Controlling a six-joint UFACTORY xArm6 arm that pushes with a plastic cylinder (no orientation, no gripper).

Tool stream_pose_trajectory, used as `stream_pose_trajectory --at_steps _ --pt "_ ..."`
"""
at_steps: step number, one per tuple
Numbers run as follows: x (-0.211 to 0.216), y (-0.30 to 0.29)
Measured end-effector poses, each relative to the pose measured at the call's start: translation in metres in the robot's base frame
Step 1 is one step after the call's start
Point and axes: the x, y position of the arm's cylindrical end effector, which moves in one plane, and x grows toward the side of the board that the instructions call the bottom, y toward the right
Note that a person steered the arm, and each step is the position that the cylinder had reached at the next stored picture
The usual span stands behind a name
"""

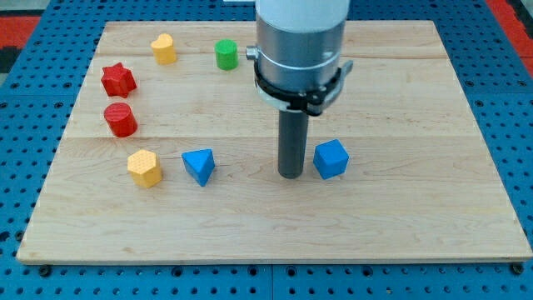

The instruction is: Slide the yellow hexagon towards up

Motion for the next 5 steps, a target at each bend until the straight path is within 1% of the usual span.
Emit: stream_pose_trajectory --at_steps 1,2,3,4,5 --pt "-0.013 0.029" --pt "-0.041 0.048" --pt "0.016 -0.005" --pt "0.062 -0.046" --pt "0.066 -0.110"
